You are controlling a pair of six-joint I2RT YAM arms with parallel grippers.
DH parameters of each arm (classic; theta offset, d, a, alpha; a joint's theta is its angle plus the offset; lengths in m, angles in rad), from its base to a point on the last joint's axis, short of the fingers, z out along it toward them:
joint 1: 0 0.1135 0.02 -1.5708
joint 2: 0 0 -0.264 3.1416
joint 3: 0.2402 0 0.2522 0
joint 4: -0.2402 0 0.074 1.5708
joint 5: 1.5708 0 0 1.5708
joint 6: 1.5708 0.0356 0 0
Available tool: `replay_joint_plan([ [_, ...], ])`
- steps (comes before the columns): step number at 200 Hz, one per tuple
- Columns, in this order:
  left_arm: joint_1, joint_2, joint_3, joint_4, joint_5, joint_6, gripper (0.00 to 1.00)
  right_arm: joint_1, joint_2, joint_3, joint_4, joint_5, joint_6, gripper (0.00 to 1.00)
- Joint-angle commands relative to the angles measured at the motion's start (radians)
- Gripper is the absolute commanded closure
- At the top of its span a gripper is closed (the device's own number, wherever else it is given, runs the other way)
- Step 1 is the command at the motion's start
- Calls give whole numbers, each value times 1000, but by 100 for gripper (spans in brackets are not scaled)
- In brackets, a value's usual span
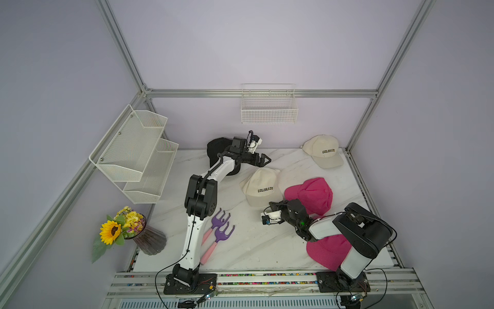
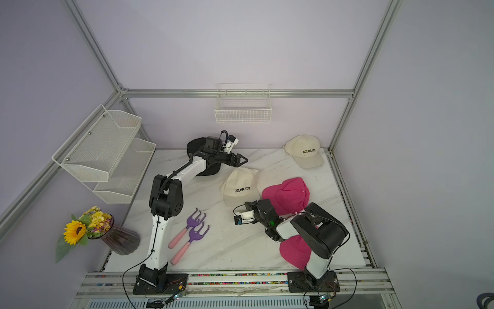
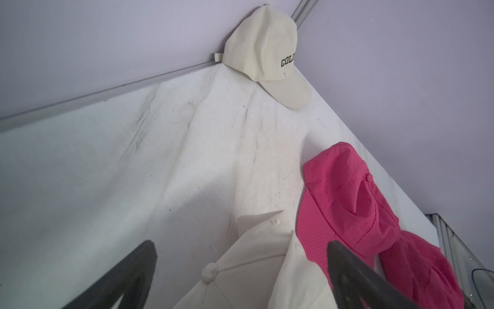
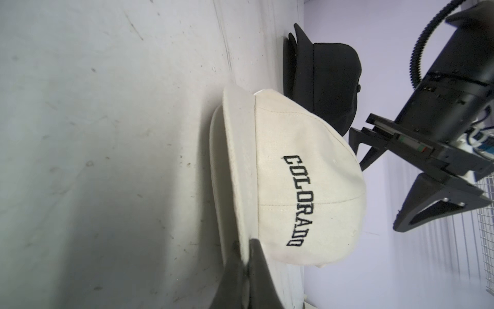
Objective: Stack the baseball caps by color
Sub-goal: Place the baseball cap on the baseball cap.
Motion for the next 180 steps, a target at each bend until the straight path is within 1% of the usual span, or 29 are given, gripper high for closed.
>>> replay_joint_plan([
  [1, -31, 37, -3, -7, 17, -157, 0, 1, -6, 21, -77, -11, 14, 100],
  [33, -33, 116, 32, -3, 123, -207, 0, 0, -6, 39, -83, 25, 1, 100],
  [53, -36, 160, 58, -15, 179, -241, 0, 0, -31, 55, -84, 61, -23, 100],
  [80, -52, 161, 36, -22, 193, -221, 0, 0, -99, 86, -89, 99, -66, 100],
  [101, -55, 167, 23, -28, 215, -215, 0, -6, -113, 102, -95, 115, -101, 100],
  [119, -56, 170, 19, -33, 227, -209, 0, -15, -85, 104, -95, 94, -111, 100],
  [145, -60, 170, 19, -34, 229, -206, 0, -15, 2, 105, -76, 56, -106, 100],
  [180, -70, 178, 22, -35, 247, -202, 0, -16, 138, 122, -90, 58, -37, 100],
])
